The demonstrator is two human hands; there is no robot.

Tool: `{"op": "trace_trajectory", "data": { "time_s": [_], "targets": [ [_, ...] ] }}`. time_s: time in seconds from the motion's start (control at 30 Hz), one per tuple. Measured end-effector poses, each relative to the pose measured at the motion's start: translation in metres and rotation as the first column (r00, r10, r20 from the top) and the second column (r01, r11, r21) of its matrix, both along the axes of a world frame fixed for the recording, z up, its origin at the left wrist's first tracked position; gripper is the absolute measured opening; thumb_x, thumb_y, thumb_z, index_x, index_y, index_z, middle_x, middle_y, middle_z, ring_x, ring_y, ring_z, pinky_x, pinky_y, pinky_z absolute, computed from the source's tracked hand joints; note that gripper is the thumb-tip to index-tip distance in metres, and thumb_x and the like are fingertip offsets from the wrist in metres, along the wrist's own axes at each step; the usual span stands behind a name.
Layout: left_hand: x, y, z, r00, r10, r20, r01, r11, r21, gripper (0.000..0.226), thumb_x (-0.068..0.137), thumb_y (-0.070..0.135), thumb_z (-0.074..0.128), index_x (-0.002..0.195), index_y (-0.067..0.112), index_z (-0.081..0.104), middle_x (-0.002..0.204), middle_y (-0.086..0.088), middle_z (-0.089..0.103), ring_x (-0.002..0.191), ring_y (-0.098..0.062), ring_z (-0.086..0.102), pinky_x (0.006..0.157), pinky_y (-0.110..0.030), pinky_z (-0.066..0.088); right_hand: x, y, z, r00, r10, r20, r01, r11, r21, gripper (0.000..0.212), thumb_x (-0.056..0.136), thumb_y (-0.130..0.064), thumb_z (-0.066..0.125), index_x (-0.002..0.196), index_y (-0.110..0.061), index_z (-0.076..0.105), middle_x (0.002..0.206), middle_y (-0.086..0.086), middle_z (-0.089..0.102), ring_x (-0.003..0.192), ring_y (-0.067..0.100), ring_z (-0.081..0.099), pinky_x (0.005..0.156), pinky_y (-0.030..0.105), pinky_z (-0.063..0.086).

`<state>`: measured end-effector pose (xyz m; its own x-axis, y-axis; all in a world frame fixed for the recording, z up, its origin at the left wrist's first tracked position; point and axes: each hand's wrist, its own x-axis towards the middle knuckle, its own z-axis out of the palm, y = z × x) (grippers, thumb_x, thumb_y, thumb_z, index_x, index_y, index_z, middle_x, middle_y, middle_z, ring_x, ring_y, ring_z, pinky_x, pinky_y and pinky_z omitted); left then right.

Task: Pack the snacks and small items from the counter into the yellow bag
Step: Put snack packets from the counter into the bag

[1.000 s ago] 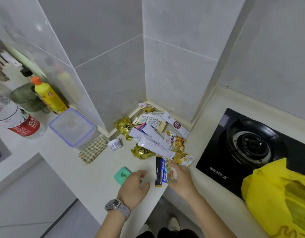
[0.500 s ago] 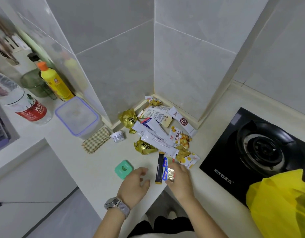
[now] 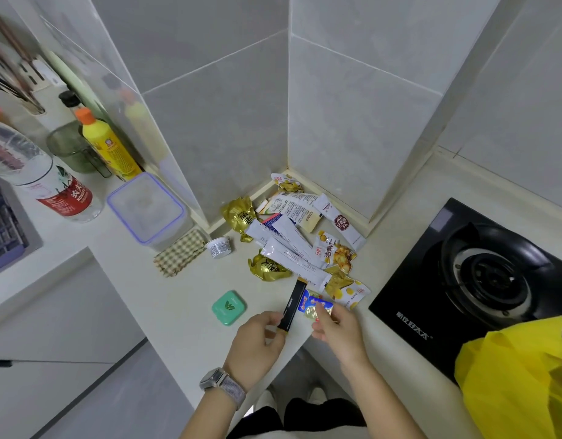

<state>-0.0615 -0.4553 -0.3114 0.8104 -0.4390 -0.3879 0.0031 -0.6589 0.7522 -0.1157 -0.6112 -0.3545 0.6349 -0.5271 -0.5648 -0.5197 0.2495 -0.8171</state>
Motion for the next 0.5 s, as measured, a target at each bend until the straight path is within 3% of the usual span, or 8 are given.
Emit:
{"op": "trace_trajectory", "data": {
  "time_s": [0.13, 0.2, 0.27, 0.37, 0.5],
  "targets": [
    [-0.004, -0.006, 0.005, 0.994, 0.089, -0.059, -0.093, 0.994, -0.064, 0.021, 0.089, 0.026, 0.056, 0.110, 0.023, 0.062, 0.102, 0.013, 0.065, 0.085, -0.004, 0.063, 0.074, -0.004, 0.044, 0.004, 0.001, 0.034, 0.996, -0.054, 0.074, 0.042, 0.986, 0.161, 0.011, 0.091, -0.013, 0.061, 0.099, -0.008, 0.066, 0.087, 0.011, 0.068, 0.071, 0.018, 0.066, 0.058, 0.026, 0.057],
    [-0.003, -0.009, 0.007, 0.982, 0.140, -0.130, -0.157, 0.979, -0.127, 0.019, 0.089, 0.032, 0.056, 0.105, 0.027, 0.063, 0.100, 0.011, 0.068, 0.089, -0.008, 0.065, 0.084, -0.019, 0.052, 0.006, 0.004, 0.049, 0.993, -0.041, 0.108, 0.018, 0.978, 0.209, 0.011, 0.088, -0.012, 0.064, 0.099, -0.010, 0.068, 0.091, 0.011, 0.070, 0.074, 0.019, 0.067, 0.061, 0.027, 0.057],
    [-0.004, -0.013, 0.011, 0.956, 0.182, -0.229, -0.230, 0.952, -0.202, 0.019, 0.091, 0.032, 0.054, 0.103, 0.024, 0.066, 0.099, 0.001, 0.070, 0.091, -0.015, 0.066, 0.084, -0.032, 0.056, 0.007, 0.008, 0.060, 0.992, -0.027, 0.127, -0.005, 0.970, 0.245, 0.013, 0.086, -0.014, 0.067, 0.099, -0.011, 0.068, 0.093, 0.012, 0.071, 0.073, 0.018, 0.069, 0.064, 0.028, 0.058],
    [-0.005, -0.018, 0.022, 0.911, 0.212, -0.353, -0.329, 0.891, -0.313, 0.026, 0.093, 0.029, 0.050, 0.103, 0.014, 0.068, 0.100, -0.015, 0.070, 0.092, -0.021, 0.064, 0.085, -0.035, 0.054, 0.008, 0.014, 0.074, 0.989, -0.018, 0.146, -0.023, 0.962, 0.271, 0.018, 0.086, -0.016, 0.067, 0.102, -0.009, 0.067, 0.093, 0.012, 0.073, 0.075, 0.019, 0.072, 0.066, 0.030, 0.058],
    [-0.005, -0.022, 0.039, 0.874, 0.233, -0.427, -0.422, 0.798, -0.430, 0.028, 0.092, 0.023, 0.051, 0.098, 0.003, 0.070, 0.093, -0.016, 0.072, 0.085, -0.022, 0.066, 0.087, -0.036, 0.056, 0.010, 0.024, 0.085, 0.984, 0.025, 0.179, -0.066, 0.972, 0.227, 0.013, 0.087, -0.018, 0.066, 0.096, -0.009, 0.067, 0.085, 0.008, 0.075, 0.077, 0.021, 0.073, 0.067, 0.033, 0.059]
  ]
}}
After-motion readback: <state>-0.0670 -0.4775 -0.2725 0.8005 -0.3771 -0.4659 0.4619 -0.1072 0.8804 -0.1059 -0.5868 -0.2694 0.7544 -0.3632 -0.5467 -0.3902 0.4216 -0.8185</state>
